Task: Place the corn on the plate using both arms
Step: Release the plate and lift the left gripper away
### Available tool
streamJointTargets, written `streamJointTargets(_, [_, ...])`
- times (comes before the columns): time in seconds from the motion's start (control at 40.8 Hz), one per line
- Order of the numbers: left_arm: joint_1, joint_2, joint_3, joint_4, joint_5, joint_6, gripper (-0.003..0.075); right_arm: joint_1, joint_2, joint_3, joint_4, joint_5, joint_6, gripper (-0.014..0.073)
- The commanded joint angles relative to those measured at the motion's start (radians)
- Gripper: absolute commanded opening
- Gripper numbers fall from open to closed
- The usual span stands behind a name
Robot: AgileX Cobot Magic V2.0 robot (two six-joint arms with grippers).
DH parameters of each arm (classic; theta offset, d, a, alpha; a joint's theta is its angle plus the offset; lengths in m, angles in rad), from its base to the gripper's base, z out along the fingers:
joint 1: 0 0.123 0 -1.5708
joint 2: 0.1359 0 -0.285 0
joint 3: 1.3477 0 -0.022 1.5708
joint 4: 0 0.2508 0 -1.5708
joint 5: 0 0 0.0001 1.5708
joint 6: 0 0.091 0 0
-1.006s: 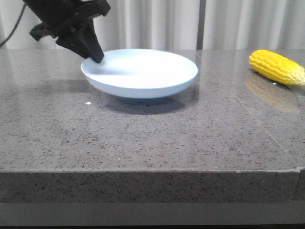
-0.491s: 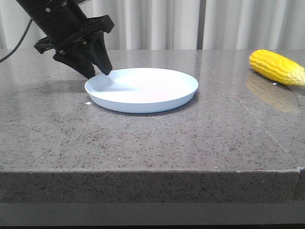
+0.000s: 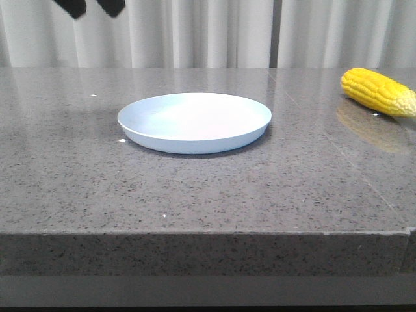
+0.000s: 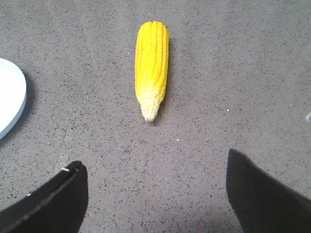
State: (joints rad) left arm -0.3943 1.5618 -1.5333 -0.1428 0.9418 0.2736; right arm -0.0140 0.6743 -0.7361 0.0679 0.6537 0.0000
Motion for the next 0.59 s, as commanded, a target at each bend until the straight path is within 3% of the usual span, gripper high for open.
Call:
streamJointTargets(0.0, [-0.076, -0.105, -0.027, 0.123, 0.0, -0.09, 0.0473, -0.008, 0.004, -0.032, -0.008, -0.066, -0.005, 0.0605])
streamJointTargets(0.172, [-0.135, -0.258, 0.064, 0.143, -0.052, -0.166, 0.0473, -0.008, 0.004, -0.032, -0.008, -0.066, -0.005, 0.0605])
streamJointTargets(0.564, [-0.134, -0.644, 0.423, 0.143, -0.102, -0.175, 0.0473, -0.008, 0.004, -0.032, -0.008, -0.066, -0.005, 0.0605])
